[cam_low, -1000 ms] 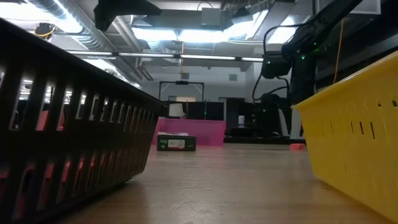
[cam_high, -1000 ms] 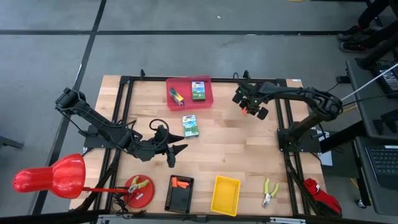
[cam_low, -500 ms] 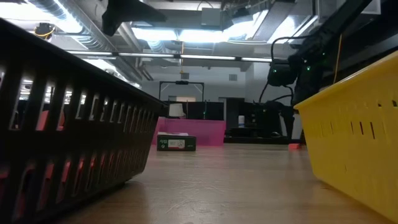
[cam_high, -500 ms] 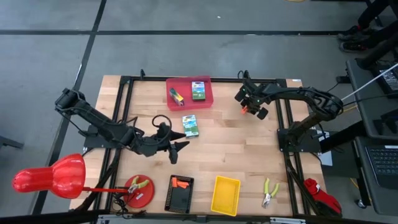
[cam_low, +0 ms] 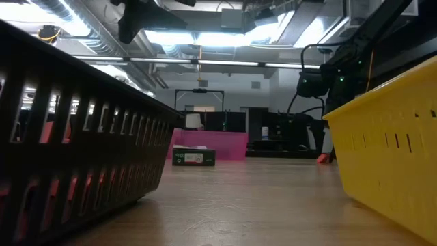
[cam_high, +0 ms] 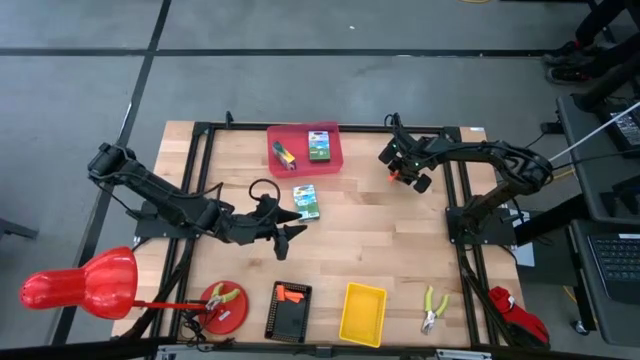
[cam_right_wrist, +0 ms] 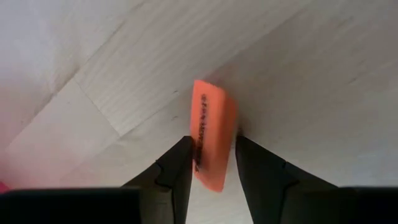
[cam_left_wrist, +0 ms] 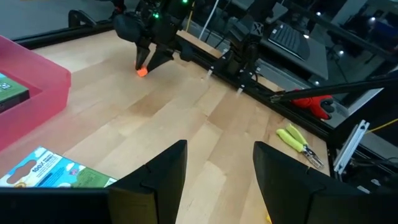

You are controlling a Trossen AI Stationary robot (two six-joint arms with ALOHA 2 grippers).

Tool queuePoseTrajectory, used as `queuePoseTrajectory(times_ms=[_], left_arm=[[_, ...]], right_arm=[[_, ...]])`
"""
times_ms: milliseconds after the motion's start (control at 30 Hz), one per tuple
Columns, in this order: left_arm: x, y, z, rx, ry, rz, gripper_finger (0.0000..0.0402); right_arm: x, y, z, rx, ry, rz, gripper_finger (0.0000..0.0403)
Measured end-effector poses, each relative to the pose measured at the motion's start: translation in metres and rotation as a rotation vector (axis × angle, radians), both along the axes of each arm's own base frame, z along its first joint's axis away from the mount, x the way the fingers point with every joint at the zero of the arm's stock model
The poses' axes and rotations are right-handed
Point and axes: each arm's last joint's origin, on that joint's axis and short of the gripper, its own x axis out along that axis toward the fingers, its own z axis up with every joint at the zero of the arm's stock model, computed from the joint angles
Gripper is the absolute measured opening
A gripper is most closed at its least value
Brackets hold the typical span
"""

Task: Pick & Place School Supplies
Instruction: Put the orange eraser into the black bin

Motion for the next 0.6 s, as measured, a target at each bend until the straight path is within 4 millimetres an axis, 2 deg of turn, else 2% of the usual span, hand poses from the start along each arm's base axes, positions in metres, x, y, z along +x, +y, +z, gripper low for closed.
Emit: queuePoseTrajectory(times_ms=[200, 467, 600], left_arm=[[0.0013, -0.0002, 0.0026, -0.017, -0.027, -0.011, 0.0182], [0.0015, -0.0005, 0.0032, -0.020, -0.033, -0.013, 0.0182], [0.0016, -0.0006, 0.0035, -0.022, -0.037, -0.014, 0.0182]], right_arm=[[-0.0025, -0.0032, -0.0002, 0.001, -0.005, 0.001, 0.0114], [-0.0031, -0.0030, -0.0005, -0.006, 0.007, 0.019, 0.0043], [0.0003, 0.0010, -0.0005, -0.023, 0.020, 0.037, 0.0036]])
